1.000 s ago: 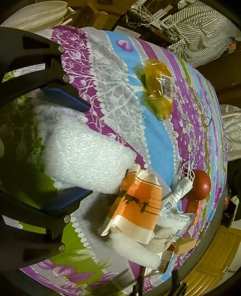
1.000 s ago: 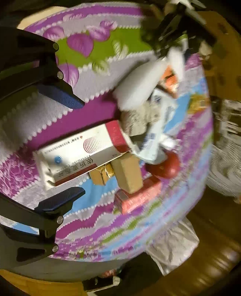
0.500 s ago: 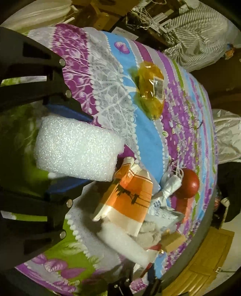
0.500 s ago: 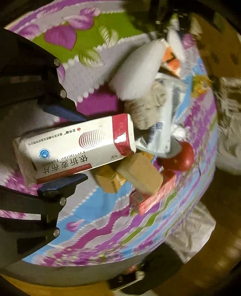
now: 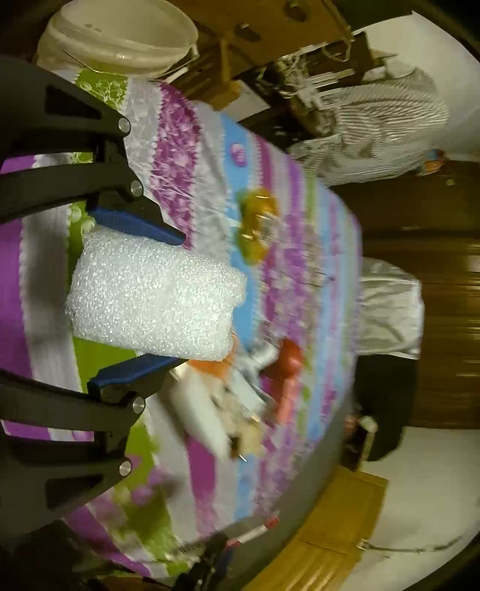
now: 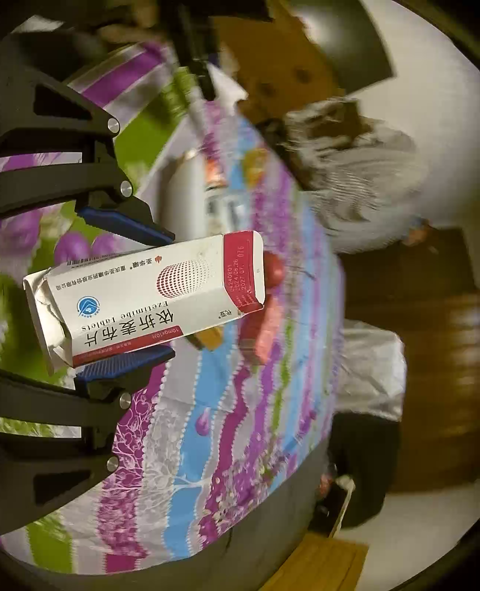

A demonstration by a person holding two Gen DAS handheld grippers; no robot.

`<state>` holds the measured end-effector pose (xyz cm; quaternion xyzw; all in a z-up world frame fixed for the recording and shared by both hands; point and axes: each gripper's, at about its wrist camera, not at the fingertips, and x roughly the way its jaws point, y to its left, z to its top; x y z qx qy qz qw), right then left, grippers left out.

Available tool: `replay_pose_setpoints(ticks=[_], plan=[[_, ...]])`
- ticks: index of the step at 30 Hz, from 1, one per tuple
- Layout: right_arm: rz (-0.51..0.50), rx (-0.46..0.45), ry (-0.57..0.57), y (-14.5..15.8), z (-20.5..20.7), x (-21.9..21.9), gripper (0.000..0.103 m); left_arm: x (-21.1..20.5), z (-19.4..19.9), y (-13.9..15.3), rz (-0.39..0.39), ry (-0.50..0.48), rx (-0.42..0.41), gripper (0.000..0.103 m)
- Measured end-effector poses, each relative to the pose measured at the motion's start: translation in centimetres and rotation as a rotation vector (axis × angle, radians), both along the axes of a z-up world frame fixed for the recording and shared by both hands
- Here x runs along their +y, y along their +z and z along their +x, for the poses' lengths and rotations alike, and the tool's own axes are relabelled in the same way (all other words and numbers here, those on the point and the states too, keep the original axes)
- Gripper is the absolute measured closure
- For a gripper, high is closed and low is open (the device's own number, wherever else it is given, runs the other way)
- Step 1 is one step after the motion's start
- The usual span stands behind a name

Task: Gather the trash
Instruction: 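Carry the foam sleeve and medicine box with both grippers over the basin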

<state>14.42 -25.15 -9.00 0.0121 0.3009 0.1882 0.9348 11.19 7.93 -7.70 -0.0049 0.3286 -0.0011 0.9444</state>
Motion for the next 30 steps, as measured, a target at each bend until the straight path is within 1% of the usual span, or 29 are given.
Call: replay_pose_setpoints(ticks=[3,6,9,10,13,19,26,30], plan=[[0.013,-0.068,-0.028,1.4,-2.0,0.6,0.046,-2.2,-1.4,1.9,0.013,-0.018,-0.081,0.048],[0.021,-0.139,-0.070,3.0,-4.2,1.1,0.046,-4.4,-2.7,3.9,0.007,-0.008,-0.168,0.048],[0.035,-0.192,-0.123,4.3,-6.1,1.4,0.046,-5.5,-3.4,4.5,0.004,0.006,-0.209,0.048],[0.034,-0.203,-0.132,4.5,-6.5,1.5,0.045,-6.2,-3.7,4.7,0.014,0.009,-0.224,0.048],[0.022,-0.226,-0.152,5.1,-7.8,1.9,0.045,-6.8,-4.4,4.9,0.023,0.015,-0.244,0.048],[0.014,-0.232,-0.155,5.5,-9.0,2.4,0.045,-7.2,-5.0,5.3,0.029,0.019,-0.253,0.048],[0.012,-0.240,-0.151,5.7,-8.9,2.2,0.045,-7.3,-5.4,5.5,0.029,0.017,-0.258,0.048],[0.012,-0.247,-0.137,6.1,-8.6,2.5,0.045,-6.6,-5.7,5.8,0.033,0.024,-0.267,0.047]])
